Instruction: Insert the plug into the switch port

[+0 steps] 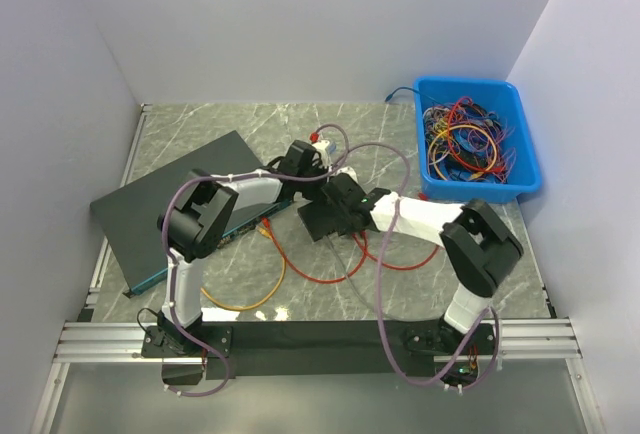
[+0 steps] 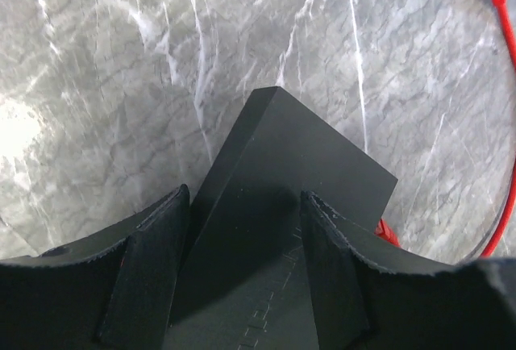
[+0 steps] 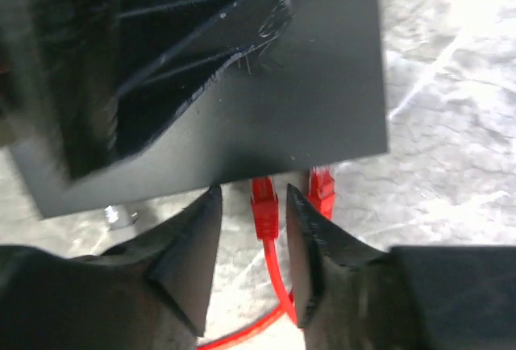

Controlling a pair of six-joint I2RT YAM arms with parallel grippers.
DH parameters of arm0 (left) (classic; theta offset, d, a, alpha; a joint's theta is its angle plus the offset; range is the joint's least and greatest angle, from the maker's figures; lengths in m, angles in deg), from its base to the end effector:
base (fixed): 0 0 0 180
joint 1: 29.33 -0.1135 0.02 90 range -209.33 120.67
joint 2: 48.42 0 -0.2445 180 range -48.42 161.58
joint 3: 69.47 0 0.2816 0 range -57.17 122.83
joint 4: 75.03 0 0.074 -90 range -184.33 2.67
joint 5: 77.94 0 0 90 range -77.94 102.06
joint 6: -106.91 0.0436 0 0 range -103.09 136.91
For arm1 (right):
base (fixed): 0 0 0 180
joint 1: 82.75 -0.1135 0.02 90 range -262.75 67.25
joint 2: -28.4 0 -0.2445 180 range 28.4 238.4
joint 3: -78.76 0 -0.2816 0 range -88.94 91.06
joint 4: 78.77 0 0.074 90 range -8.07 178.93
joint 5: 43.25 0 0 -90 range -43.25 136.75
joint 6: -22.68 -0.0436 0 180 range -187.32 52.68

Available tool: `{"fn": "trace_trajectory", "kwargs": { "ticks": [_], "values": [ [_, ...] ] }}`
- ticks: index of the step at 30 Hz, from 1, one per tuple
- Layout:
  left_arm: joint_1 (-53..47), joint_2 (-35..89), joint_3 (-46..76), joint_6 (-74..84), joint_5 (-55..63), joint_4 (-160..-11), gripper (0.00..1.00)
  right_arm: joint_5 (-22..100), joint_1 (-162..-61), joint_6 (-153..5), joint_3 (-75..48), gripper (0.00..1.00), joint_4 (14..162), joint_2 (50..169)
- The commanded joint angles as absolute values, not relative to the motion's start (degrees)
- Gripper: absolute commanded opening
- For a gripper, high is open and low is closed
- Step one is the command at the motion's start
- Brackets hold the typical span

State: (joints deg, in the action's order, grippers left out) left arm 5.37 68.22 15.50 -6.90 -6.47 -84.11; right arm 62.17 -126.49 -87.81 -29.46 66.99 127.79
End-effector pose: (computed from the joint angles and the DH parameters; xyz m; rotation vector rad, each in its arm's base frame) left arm 0.3676 -0.2714 0.1089 0.4058 2.3690 -0.8780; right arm 0.2711 0.2434 0.1219 -0.4351 2.5507 0.0482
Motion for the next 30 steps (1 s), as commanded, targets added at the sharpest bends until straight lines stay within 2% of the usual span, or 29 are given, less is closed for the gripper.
{"fn": "trace_trajectory", "kwargs": {
  "ticks": [1,7,8,10,11,13,22,30],
  "values": [
    [5.3,67.7,18.5,-6.3,-6.1,-90.0,0.63,64.0,-126.2,-89.2,-30.7,0.46,71.3,120.6],
    [2.9,65.0,21.7,-5.8,-3.5,-93.1,0.64,63.9,-127.7,-90.3,-33.0,0.59,68.9,113.2],
    [2.7,64.6,22.0,-5.6,-3.0,-93.7,0.64,64.0,-127.9,-90.3,-33.2,0.69,68.5,112.3],
    [2.2,62.9,22.5,-5.5,-1.1,-94.4,0.64,64.4,-128.6,-90.5,-33.7,0.76,67.3,109.7],
    [2.0,61.4,22.5,-5.6,-0.3,-94.7,0.64,64.6,-128.8,-90.5,-33.9,0.84,67.0,108.8],
    [1.8,59.5,21.8,-6.1,1.5,-94.7,0.65,64.5,-129.8,-90.8,-34.7,0.89,66.3,105.7],
    [1.9,39.9,11.9,-9.7,7.6,-96.3,0.66,62.4,-133.7,-91.1,-38.7,0.93,65.5,90.4],
    [2.3,14.1,-2.0,-14.1,15.5,-101.8,0.67,54.9,-135.7,-93.0,-43.3,0.94,63.3,78.4]
  ]
}}
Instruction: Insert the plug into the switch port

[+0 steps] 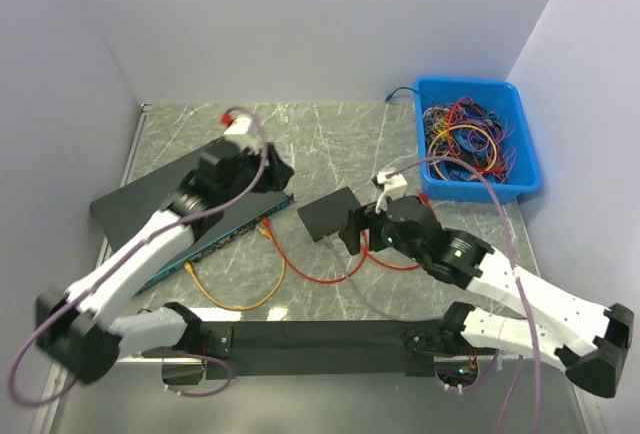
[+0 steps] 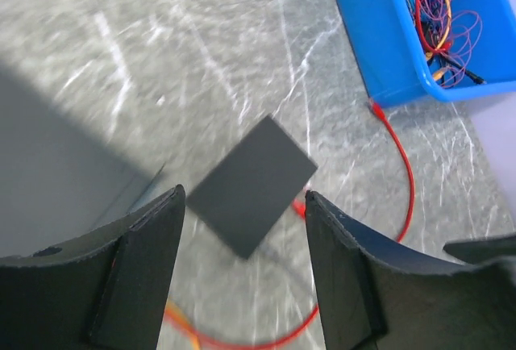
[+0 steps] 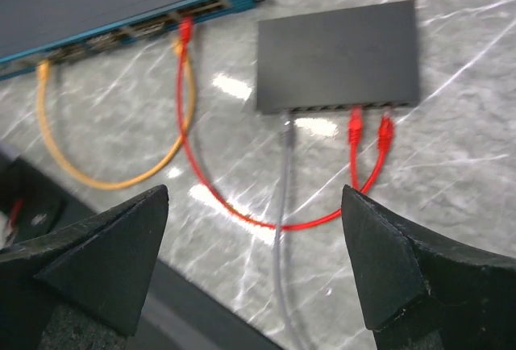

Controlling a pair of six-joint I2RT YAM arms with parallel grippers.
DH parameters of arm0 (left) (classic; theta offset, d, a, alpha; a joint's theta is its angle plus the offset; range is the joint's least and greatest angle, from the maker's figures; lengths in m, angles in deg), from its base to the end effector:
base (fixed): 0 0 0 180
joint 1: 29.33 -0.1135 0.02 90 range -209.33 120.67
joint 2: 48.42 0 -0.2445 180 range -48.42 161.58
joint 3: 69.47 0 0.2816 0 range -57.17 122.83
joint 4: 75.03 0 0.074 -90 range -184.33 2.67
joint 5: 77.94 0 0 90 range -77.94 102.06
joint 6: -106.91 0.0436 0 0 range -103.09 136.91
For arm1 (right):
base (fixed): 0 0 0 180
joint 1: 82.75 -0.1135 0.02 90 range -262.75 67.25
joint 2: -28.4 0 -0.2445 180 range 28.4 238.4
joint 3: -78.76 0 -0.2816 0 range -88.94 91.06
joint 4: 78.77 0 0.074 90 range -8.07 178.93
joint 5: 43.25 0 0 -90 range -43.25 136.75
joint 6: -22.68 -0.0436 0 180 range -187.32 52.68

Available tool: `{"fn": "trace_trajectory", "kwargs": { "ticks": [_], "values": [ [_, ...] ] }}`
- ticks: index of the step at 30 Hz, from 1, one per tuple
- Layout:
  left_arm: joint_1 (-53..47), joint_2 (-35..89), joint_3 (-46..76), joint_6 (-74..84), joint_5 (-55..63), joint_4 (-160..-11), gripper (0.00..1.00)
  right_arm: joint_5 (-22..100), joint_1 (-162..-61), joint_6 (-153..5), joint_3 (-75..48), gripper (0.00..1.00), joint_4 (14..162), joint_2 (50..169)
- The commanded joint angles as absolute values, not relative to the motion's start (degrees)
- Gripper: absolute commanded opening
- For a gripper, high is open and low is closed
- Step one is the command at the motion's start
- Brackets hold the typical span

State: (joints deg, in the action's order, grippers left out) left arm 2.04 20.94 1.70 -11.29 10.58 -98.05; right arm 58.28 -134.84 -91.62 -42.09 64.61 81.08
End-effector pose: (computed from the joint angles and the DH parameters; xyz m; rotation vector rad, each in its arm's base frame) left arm 0.2768 -0.1701 0.3087 0.0733 2.0074 -0.7056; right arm 0.1620 0.1939 0.2810 -0.3928 2.1052 0.5913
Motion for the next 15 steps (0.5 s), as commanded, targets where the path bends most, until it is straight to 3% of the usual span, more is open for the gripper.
{"fn": "trace_trajectory", "kwargs": {
  "ticks": [1,9,15],
  "values": [
    [2.3,11.5,-4.5,-15.6,16.5,-103.1,0.67,54.5,-136.1,-93.2,-43.6,0.94,62.7,76.8],
    [2.4,-9.0,-9.5,-21.0,19.0,-117.0,0.69,54.7,-136.8,-95.5,-43.7,0.95,53.9,69.2],
    [2.4,-14.1,-1.2,-20.8,23.8,-132.1,0.69,53.6,-137.0,-96.7,-40.9,0.96,48.5,64.9]
  ]
}}
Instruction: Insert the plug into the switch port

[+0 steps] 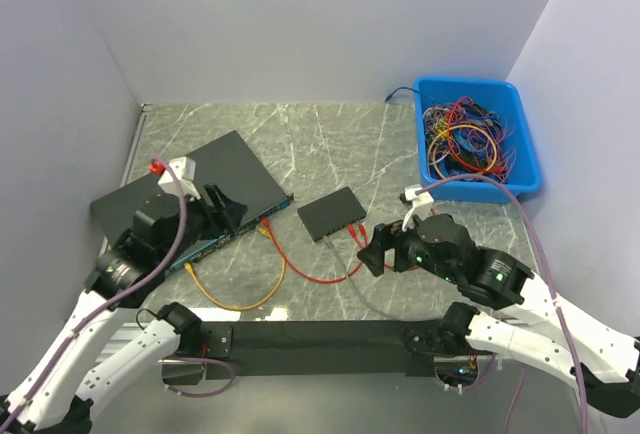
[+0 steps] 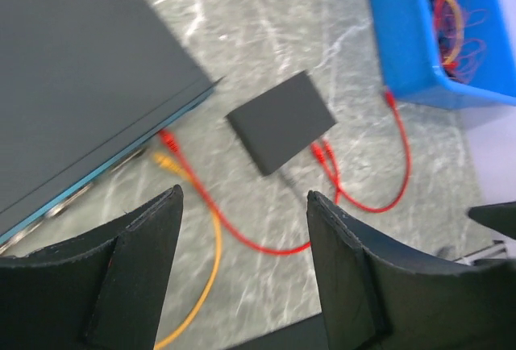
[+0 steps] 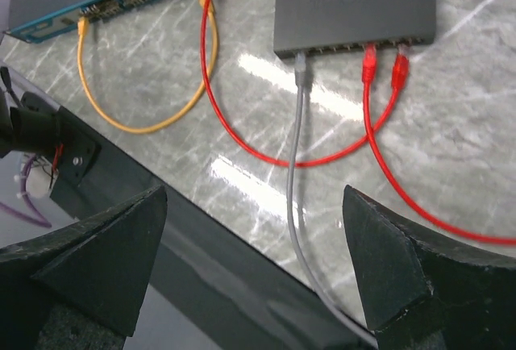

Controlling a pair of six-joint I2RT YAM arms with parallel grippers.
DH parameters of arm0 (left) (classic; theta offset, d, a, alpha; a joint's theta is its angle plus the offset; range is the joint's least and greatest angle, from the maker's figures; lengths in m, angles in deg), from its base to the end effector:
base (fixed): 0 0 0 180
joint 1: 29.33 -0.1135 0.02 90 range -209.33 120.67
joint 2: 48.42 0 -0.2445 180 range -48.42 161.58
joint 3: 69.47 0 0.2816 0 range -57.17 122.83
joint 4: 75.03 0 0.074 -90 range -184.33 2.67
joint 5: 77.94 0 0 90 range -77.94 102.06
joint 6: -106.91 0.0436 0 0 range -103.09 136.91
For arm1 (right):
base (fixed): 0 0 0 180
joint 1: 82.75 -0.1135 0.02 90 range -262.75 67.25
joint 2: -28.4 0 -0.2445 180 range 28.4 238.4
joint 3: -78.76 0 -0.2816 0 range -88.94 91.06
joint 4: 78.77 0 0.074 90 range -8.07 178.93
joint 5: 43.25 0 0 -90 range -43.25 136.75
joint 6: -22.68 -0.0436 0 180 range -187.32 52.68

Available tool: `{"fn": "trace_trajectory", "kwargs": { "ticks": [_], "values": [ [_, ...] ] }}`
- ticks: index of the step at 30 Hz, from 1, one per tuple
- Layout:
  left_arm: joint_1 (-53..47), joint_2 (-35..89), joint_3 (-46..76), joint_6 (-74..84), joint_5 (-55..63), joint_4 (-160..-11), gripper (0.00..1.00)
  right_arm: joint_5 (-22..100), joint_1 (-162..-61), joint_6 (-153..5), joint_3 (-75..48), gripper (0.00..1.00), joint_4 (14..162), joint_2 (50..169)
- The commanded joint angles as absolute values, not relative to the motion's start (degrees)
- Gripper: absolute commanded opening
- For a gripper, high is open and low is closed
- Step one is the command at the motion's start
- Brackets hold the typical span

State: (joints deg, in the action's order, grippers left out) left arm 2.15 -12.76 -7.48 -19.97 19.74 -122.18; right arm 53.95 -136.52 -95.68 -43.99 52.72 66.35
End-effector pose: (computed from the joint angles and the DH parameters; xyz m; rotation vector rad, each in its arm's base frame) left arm 0.1594 -0.0907 0.3393 -0.1855 1.9803 -0.6594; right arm 0.1198 0.1543 0.2997 -0.3975 2.1260 0.7303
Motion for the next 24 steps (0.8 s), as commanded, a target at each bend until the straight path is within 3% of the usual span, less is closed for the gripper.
{"fn": "trace_trajectory", "kwargs": {
  "ticks": [1,8,20,24],
  "values": [
    [2.3,-14.4,0.2,-20.0,24.6,-134.1,0.69,54.2,-137.0,-96.5,-40.2,0.96,47.5,64.9],
    [2.3,-17.8,4.9,-13.8,34.7,-142.4,0.77,53.2,-137.0,-96.0,-35.5,0.97,42.0,65.1],
    [3.1,-34.7,5.0,-10.7,34.9,-139.9,0.99,51.5,-136.9,-94.9,-35.2,0.98,40.3,63.3],
    [5.5,-38.0,4.2,-12.4,33.7,-140.7,0.99,51.1,-137.0,-95.4,-34.8,0.99,40.1,61.7]
  ]
}}
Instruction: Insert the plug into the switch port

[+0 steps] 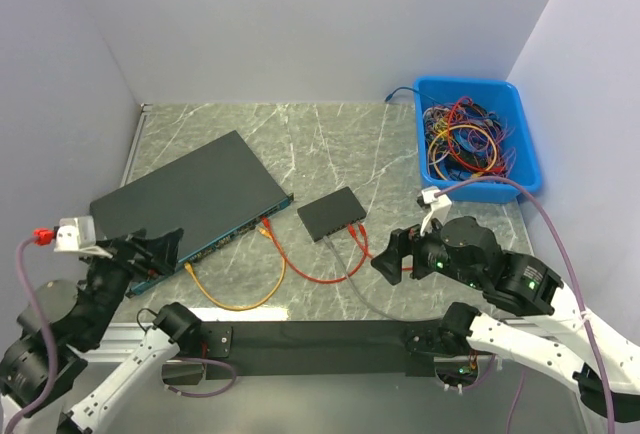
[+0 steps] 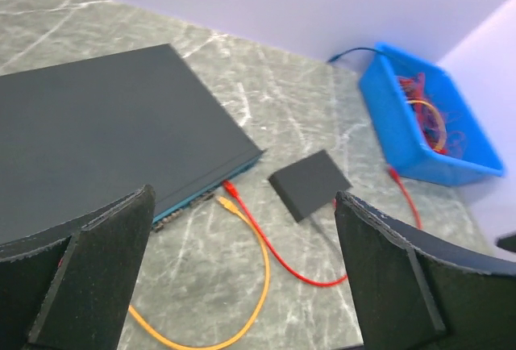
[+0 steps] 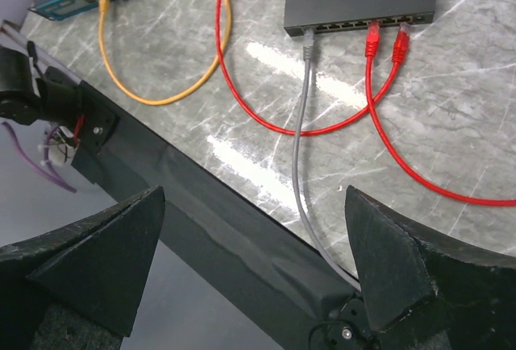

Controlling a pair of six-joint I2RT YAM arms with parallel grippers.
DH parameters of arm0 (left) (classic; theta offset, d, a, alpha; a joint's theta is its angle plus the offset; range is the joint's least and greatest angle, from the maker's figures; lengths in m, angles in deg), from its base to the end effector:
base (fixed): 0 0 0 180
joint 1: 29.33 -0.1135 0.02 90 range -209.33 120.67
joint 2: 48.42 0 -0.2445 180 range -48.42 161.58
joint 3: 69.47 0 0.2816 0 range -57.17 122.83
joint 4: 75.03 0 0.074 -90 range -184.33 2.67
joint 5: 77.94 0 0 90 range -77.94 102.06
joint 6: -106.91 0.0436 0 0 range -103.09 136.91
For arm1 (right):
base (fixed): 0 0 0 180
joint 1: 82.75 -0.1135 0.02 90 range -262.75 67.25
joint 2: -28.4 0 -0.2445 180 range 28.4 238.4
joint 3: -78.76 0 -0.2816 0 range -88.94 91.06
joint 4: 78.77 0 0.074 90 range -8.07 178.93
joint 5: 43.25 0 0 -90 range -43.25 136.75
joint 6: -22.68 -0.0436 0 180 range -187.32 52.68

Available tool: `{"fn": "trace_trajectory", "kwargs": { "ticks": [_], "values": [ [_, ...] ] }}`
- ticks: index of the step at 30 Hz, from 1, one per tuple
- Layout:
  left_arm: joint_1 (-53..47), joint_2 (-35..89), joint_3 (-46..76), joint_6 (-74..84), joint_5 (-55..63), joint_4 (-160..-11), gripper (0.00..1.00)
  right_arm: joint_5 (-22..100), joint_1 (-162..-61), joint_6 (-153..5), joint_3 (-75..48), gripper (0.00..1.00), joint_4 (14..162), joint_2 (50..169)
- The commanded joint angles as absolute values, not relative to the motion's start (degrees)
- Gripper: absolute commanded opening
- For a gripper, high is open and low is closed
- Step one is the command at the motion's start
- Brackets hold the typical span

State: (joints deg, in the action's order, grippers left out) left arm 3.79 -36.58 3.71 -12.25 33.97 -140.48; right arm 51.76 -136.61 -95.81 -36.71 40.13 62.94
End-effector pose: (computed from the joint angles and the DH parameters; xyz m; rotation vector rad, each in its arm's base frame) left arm 0.0339 -0.0027 0.4026 -0.2381 1.6455 -0.5165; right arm 0.0992 0.1294 0.3322 -0.4313 2.1644 0.7473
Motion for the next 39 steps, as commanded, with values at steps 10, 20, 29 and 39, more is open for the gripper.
{"fn": "trace_trajectory", "kwargs": {
  "ticks": [10,20,29,39],
  "values": [
    [21.5,-48.2,4.4,-26.0,48.3,-152.0,0.99,49.1,-136.9,-97.6,-34.5,0.99,37.3,58.5],
    [28.1,-55.7,6.7,-30.0,51.6,-157.9,0.98,53.5,-137.0,-96.1,-30.0,1.00,30.0,59.3],
    [28.6,-54.3,5.3,-29.8,51.4,-157.0,0.99,50.9,-137.0,-93.5,-27.7,1.00,27.9,56.8],
    [28.6,-54.3,5.0,-30.4,52.0,-157.0,0.99,66.6,-136.9,-97.5,-15.2,1.00,14.9,58.7]
  ]
}}
